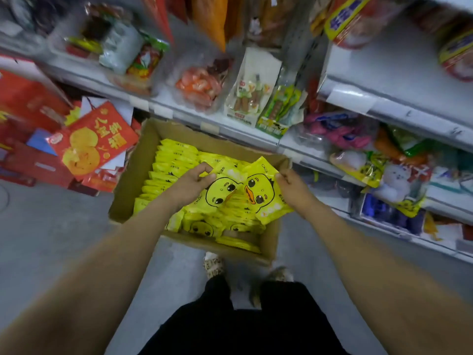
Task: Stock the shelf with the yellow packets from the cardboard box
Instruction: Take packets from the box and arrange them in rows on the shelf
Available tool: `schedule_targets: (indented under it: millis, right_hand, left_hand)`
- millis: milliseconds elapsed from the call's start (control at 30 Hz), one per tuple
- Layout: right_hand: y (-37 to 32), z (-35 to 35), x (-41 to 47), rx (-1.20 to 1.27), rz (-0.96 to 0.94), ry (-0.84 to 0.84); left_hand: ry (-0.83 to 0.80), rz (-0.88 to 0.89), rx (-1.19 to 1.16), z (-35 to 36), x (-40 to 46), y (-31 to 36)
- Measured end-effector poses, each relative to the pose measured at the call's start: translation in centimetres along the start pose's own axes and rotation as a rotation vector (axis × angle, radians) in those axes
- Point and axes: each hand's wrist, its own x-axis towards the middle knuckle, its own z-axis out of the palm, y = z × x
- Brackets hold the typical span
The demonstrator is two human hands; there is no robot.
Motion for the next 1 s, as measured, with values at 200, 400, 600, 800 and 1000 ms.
schedule_targets:
  millis: [200,400,600,800,1000]
  right_hand:
    - [-2.1,-8.3,-2.5,0.315,0.028,0.078]
    - [0.1,-18.3,-6.9,0.773,0.017,0.044]
    - [4.2,-30.4,-11.4,0.984,-0.108,0.119]
    - [6.6,-41.9,-15.6,1.038,-0.300,0.261]
    - [7.9,-51.5,-18.1,1.081,-0.440,0.376]
  left_hand:
    - [0.134,0.135,-0.012,3.2,-1.3,7.8]
    - [0.075,-0.026,-0.200,9.7,-1.6,14.5]
    - [-0.247,0.021,-0.387,20.1,-4.9,25.2]
    - [-0.352,0.268,-0.321,29.1,-5.7,34.6]
    - [-0.344,0.396,-0.205,35.5,-5.2,42.7]
